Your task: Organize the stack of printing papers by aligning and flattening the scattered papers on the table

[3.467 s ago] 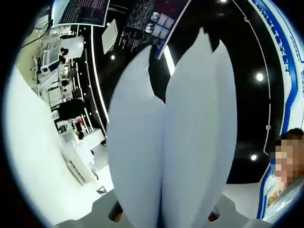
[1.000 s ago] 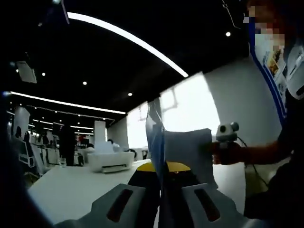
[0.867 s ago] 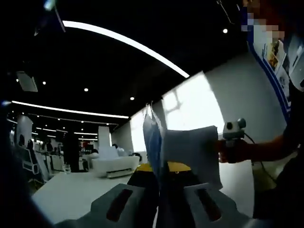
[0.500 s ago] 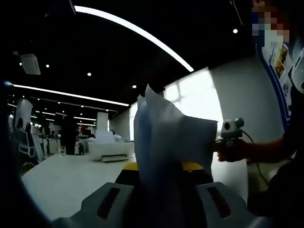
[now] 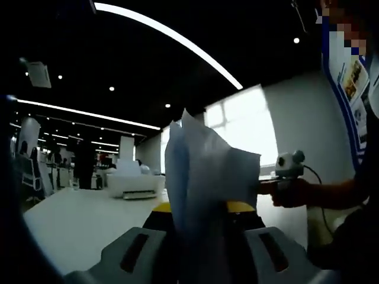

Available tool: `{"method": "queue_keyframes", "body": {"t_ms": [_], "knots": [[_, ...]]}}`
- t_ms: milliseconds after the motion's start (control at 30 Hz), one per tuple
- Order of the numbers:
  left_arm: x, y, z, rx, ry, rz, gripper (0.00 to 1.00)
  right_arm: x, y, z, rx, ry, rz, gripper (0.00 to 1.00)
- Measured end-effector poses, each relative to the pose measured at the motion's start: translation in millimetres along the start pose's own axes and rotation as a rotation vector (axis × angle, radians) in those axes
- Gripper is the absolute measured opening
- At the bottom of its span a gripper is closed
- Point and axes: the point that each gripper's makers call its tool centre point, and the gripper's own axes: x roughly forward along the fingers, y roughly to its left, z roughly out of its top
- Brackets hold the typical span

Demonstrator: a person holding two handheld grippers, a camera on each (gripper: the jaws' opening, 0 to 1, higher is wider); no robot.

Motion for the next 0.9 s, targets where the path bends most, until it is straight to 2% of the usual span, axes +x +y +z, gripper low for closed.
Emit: {"method": "queue_keyframes", "body": {"t_ms": [100,300,433,533,600,700,800,900], "knots": [[0,1.2,-1.5,0.016,0.013,0.004,0.25,-2,2,1.4,0.088,-0.023,0.048,0.46],[2,2.4,-2.6,0.014,0.021,0.006,0.18,-7,4,2.6,0.036,-0.032,0.061,0.22],[3,0.1,-4.1,0.017,0.023,0.006,0.13,-8,3,-1.3,0.01,-0.022,0.059,0.15],[3,-1.1,-4.5,0.008,0.026,0.001,0.06,-8,6,-0.3,0.018,-0.025,0.077,0.04],[4,0.0,0.3,-0.036,0.037,0.011,0.06,-11,15,6.6,-0.007,-0.014,0.088,0.0],[6,1.7,6.8,-0.092,0.061,0.005,0.06,-15,15,12.5,0.08,0.02,0.078,0.0],[12,7.0,6.9,-0.138,0.113,0.01,0.06,-15,13,12.2,0.238,0.093,0.055,0.0],[18,12.9,0.7,-0.196,0.163,0.025,0.06,-13,8,9.7,0.284,0.136,0.023,0.0]]}}
